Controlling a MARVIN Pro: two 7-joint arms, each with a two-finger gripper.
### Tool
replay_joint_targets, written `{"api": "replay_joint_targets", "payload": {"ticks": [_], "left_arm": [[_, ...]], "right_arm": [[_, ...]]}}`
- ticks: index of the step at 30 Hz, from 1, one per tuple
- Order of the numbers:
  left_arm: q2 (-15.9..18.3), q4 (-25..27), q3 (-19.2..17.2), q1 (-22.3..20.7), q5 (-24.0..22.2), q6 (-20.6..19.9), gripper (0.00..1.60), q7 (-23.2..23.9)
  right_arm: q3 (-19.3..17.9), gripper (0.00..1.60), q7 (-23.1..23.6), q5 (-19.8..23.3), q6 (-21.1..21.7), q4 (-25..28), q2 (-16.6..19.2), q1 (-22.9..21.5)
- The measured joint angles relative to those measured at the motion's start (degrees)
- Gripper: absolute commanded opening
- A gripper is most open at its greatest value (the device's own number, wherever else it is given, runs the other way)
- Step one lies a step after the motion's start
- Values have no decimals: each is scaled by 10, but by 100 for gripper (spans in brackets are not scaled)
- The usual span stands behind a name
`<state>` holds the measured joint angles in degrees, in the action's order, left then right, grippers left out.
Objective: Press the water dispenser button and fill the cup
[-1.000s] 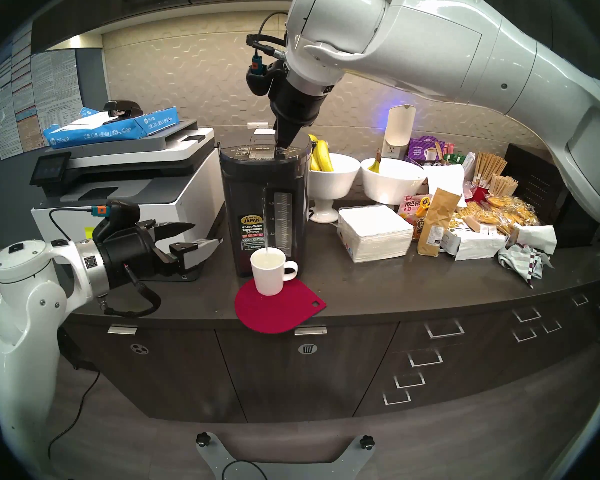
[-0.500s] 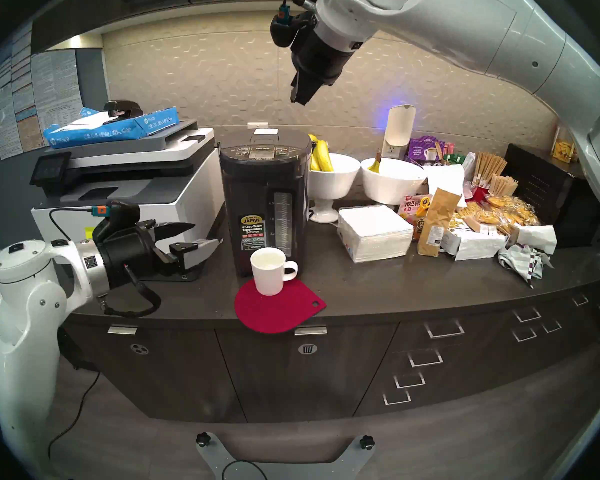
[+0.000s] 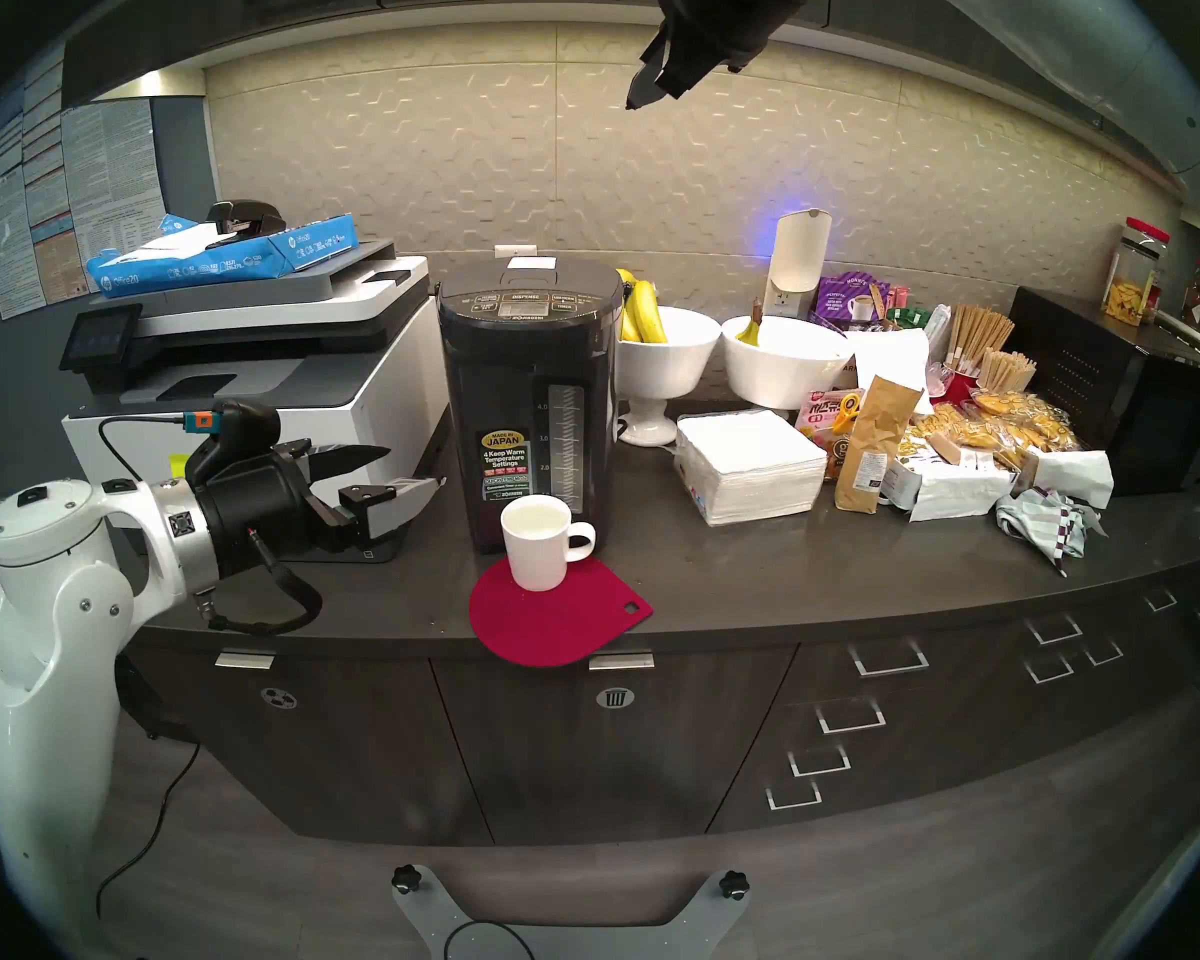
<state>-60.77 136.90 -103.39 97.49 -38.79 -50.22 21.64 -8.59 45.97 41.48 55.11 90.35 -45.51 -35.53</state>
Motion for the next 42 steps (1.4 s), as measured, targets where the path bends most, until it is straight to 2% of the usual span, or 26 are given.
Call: {"api": "replay_joint_targets", "payload": {"ticks": [5,14,30,42], "left_arm": [[0,0,0,0,0,0,160,0],[0,0,0,0,0,0,160,0],[0,0,0,0,0,0,160,0],[0,0,0,0,0,0,160,0]], "right_arm": [[-12,0,-12,11,0,41,33,3],[-30,0,-61,46,0,97,87,24],[-33,0,-143,143,0,199,191,59],[-37,0,-234,225,0,247,254,88]]}}
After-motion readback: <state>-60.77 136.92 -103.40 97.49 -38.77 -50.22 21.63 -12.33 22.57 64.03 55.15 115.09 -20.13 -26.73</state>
